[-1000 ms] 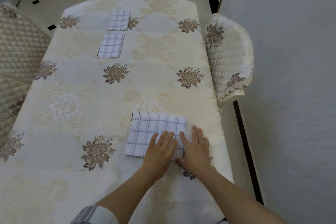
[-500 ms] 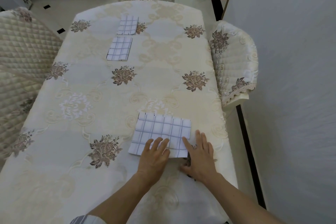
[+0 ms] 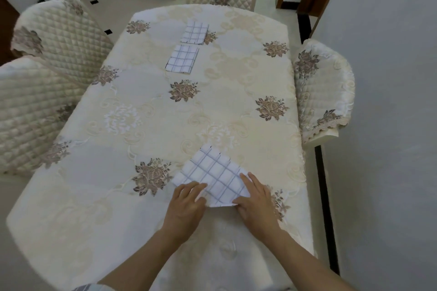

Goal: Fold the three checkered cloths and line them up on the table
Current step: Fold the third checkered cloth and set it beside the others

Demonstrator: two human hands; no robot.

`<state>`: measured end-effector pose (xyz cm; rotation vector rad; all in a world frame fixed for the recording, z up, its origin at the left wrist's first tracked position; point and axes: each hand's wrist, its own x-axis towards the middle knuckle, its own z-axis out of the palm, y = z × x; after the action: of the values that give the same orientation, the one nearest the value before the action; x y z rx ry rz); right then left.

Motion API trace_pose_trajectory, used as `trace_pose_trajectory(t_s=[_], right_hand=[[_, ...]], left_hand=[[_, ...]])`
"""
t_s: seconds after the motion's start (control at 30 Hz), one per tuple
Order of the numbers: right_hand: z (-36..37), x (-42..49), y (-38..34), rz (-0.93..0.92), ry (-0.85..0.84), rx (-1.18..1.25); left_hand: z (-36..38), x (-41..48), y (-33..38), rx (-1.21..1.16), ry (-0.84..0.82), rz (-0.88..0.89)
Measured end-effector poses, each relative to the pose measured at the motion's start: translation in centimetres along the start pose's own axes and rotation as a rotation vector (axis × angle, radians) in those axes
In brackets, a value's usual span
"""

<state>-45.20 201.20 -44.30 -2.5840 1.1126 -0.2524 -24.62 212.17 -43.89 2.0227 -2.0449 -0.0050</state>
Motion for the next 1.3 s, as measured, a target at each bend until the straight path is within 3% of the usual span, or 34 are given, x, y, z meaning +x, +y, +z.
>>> trace_pose_trajectory(t_s=[0.23,0.47,0.6,0.93,1.3], right_hand=[[0.5,-2.5,-3.8,-0.093,0.006,0.023],[0.0,-3.3,-6.2,-0.144,0.054,0.112],[0.4,-3.4,-5.4,-0.160,0.036,0.133],[0.8,-3.4,-0.2,-0.004,-0.117,-0.010],[1.6,-0.9,0.5,-0.167,-0.207,0.049]], left_hand=[[0.2,-3.3,-0.7,-0.057,-0.026,-0.205],[-0.2,-4.8,-1.0,-0.126,0.090,-0.182],[0.0,-5.3,-1.5,-0.205,0.085,-0.218],[0.7,-8.0,-3.8,-0.276,0.088,-0.273],[0.6,-8.9,-5.4,-0.363,0.151,-0.323]])
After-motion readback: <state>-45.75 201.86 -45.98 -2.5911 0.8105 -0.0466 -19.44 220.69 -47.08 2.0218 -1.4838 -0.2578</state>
